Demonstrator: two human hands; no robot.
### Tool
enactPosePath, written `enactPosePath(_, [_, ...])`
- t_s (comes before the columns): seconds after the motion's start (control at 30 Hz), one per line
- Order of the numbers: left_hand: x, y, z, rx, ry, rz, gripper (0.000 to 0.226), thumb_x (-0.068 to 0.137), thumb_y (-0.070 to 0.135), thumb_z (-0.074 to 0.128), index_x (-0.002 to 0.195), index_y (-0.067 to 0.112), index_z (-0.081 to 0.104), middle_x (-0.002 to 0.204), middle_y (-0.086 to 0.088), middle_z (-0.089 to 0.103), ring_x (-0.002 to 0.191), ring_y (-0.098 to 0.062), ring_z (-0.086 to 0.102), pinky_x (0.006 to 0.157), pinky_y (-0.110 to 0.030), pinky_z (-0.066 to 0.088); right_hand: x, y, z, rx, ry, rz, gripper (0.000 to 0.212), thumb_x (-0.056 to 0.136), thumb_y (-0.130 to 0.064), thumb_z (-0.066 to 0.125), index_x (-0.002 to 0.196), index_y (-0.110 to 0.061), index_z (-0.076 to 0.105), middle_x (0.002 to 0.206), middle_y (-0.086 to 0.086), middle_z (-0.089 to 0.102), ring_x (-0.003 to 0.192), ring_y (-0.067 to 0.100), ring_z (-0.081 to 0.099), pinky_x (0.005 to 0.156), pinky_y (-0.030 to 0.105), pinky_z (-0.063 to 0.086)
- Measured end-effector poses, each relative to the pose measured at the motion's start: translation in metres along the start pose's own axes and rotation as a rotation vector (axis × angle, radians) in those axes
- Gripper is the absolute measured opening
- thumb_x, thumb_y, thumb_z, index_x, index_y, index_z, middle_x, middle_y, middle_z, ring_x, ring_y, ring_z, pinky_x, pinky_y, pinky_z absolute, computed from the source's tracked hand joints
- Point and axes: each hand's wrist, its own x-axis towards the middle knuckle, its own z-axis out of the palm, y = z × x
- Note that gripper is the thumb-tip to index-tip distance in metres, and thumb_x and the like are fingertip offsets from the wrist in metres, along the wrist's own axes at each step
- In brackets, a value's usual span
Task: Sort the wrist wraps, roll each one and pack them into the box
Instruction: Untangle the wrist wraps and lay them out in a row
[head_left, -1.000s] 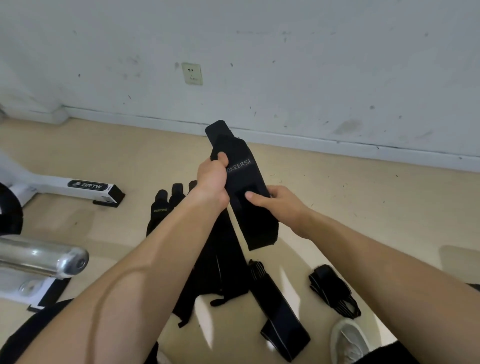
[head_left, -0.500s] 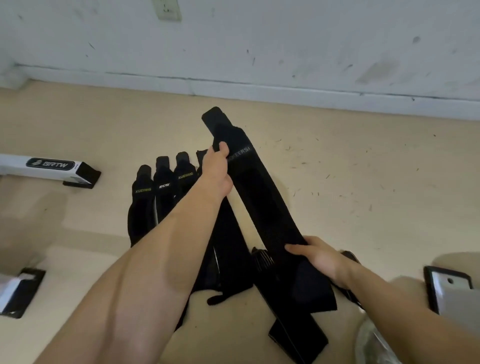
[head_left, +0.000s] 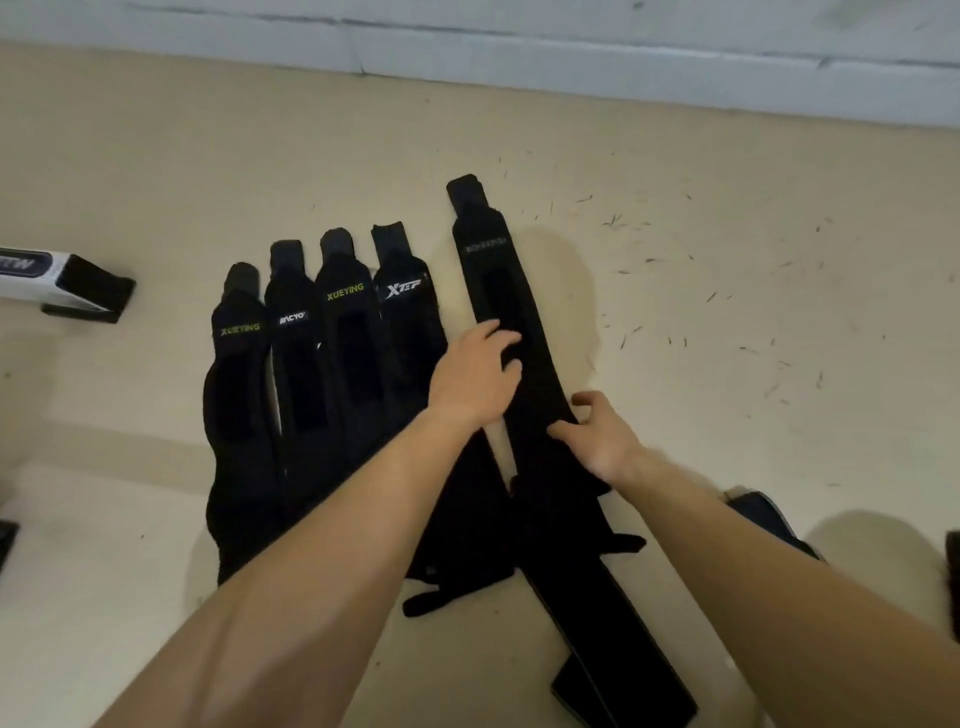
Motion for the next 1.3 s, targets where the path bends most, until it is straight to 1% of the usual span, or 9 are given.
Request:
enactPosePath(0.17, [-0.016,-0.002,0.04,0.546,-0.226,0.13,0.076,0.105,0.057,0.042,0.166,0.03,0.007,0.174,-0.003,-0.012,0.16,-0.031,-0.009,0.128,-0.057,0.0,-0.031,0.018,-0.011,0.016,-0.135,0.01,0.024,0.088,-0.016,0.079,0.091,-0.019,0.056,0.089,-0.003,0.067,0.077,0.007,0.066,0.06,0.016,0.05])
enactPosePath(0.3, [-0.014,-0.001,0.04,0.569,-0.221,0.058,0.08,0.104,0.063,0.033,0.167,0.024,0.0,0.174,0.0,-0.013,0.159,-0.034,-0.011,0.126,-0.059,-0.004,-0.039,0.022,-0.021,0.023,-0.163,-0.005,0.011,0.092,-0.02,0.074,0.101,-0.016,0.07,0.093,0.003,0.078,0.079,0.013,0.075,0.065,0.018,0.055])
enactPosePath(0.43, [-0.01,0.003,0.037,0.561,-0.226,0.018,0.078,0.106,0.062,0.03,0.167,0.024,0.001,0.174,0.003,-0.012,0.159,-0.034,-0.011,0.125,-0.06,-0.004,-0.04,0.021,-0.025,0.088,-0.165,-0.063,0.022,0.092,-0.02,0.073,0.112,-0.012,0.068,0.096,0.008,0.077,0.08,0.017,0.076,0.071,0.025,0.06])
enactPosePath(0.57, [-0.006,0.0,0.038,0.559,-0.223,0.001,0.079,0.106,0.059,0.032,0.166,0.022,-0.002,0.173,0.004,-0.015,0.159,-0.034,-0.011,0.125,-0.06,-0.004,-0.045,0.031,-0.022,0.11,-0.298,-0.062,0.043,0.085,-0.014,0.08,0.117,-0.027,0.055,0.109,0.002,0.071,0.094,0.016,0.074,0.072,0.021,0.058])
enactPosePath(0.8, [0.003,0.001,0.041,0.606,-0.176,-0.015,0.082,0.106,0.058,0.035,0.165,0.019,-0.007,0.173,0.001,-0.017,0.159,-0.034,-0.013,0.125,-0.06,-0.005,-0.045,0.065,-0.014,0.142,-0.146,0.094,0.037,0.087,-0.026,0.08,0.115,-0.017,0.058,0.103,0.001,0.074,0.087,0.018,0.076,0.076,0.029,0.062])
enactPosePath(0.93, [-0.012,0.003,0.044,0.572,-0.117,0.015,0.072,0.106,0.043,0.045,0.165,0.016,0.014,0.175,-0.007,0.001,0.16,-0.034,0.001,0.127,-0.057,0.005,-0.05,0.069,0.007,-0.148,0.059,0.063,0.046,0.088,-0.035,0.079,0.12,-0.021,0.049,0.106,-0.003,0.065,0.092,0.018,0.07,0.076,0.03,0.058])
enactPosePath(1.07, [-0.061,0.012,0.054,0.342,0.05,0.003,0.042,0.099,0.02,0.057,0.141,0.017,0.051,0.145,-0.009,0.053,0.134,-0.028,0.047,0.112,-0.043,0.042,-0.064,0.068,0.006,-0.39,0.196,0.023,0.051,0.09,-0.039,0.072,0.129,-0.016,0.05,0.121,0.003,0.058,0.1,0.022,0.061,0.081,0.038,0.054])
enactPosePath(1.17, [-0.1,0.02,0.065,0.273,-0.063,-0.103,0.043,0.095,0.013,0.063,0.135,0.014,0.048,0.132,-0.01,0.056,0.117,-0.028,0.053,0.095,-0.041,0.051,-0.081,0.072,-0.013,-0.36,0.235,0.03,0.041,0.096,-0.029,0.06,0.131,-0.011,0.051,0.126,0.01,0.058,0.107,0.029,0.06,0.085,0.039,0.051])
enactPosePath(1.3, [-0.136,0.027,0.085,0.287,-0.227,-0.175,0.078,0.089,0.006,0.071,0.153,0.017,0.027,0.146,-0.014,0.037,0.125,-0.033,0.045,0.097,-0.044,0.052,-0.106,0.097,-0.041,-0.306,0.227,0.083,0.03,0.097,-0.022,0.055,0.125,-0.013,0.056,0.123,0.011,0.063,0.105,0.028,0.06,0.092,0.038,0.051])
